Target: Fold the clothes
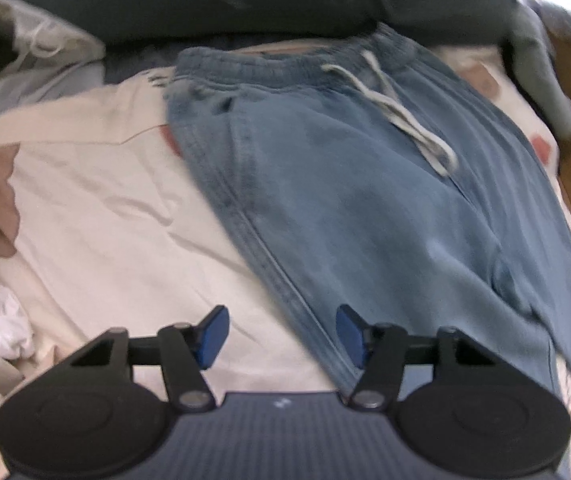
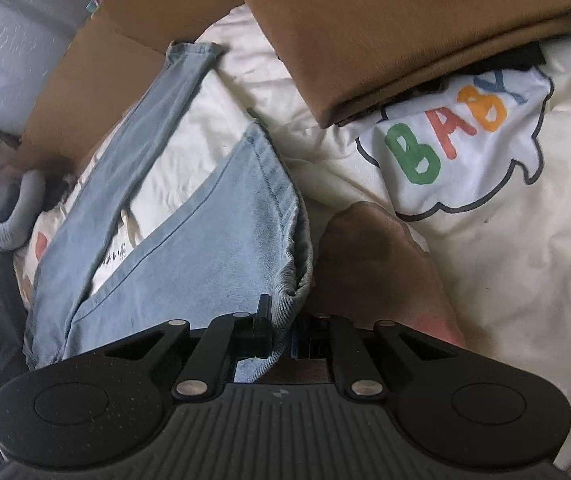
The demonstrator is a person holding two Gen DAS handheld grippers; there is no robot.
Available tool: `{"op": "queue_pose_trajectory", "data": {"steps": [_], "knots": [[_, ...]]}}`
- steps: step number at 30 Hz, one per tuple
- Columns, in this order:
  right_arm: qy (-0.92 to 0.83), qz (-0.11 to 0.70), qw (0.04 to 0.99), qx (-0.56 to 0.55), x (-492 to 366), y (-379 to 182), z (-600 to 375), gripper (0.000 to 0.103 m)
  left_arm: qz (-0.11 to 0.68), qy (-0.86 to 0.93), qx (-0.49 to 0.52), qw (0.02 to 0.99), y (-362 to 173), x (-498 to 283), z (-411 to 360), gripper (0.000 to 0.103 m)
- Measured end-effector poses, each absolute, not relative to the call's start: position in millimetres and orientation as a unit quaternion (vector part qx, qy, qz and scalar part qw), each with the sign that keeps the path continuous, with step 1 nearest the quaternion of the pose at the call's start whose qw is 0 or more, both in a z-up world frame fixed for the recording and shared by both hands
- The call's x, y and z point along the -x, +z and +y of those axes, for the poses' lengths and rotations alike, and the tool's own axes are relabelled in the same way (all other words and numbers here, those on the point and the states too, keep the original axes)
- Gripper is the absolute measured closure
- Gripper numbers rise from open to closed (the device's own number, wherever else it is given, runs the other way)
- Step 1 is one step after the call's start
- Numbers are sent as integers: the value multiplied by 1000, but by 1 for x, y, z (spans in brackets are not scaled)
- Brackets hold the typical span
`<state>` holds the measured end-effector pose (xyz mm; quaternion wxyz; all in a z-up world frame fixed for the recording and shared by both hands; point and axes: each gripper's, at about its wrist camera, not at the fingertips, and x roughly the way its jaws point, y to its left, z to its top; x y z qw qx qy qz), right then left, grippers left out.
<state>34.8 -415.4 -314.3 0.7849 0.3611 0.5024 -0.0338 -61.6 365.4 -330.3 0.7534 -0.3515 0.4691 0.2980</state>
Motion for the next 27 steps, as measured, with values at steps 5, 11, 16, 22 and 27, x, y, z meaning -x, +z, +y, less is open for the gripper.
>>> {"op": "queue_pose_trajectory", "data": {"steps": [5, 11, 16, 22, 27], "knots": [[-36, 516, 788, -332, -29, -294, -413, 97, 435, 319, 412, 734, -349, 70, 386, 50], [-38, 537, 789, -296, -22, -272, -407, 97, 406, 319, 438, 736, -358, 69, 400, 51], [-40, 546, 788, -282, -13, -257, -403, 97, 389, 314, 469, 728, -369, 68, 405, 51], [-41, 560, 784, -265, -2, -246, -398, 97, 367, 304, 501, 722, -372, 78, 408, 77], [-44, 566, 781, -260, 9, -244, -397, 97, 360, 294, 504, 728, -360, 86, 413, 85]]}}
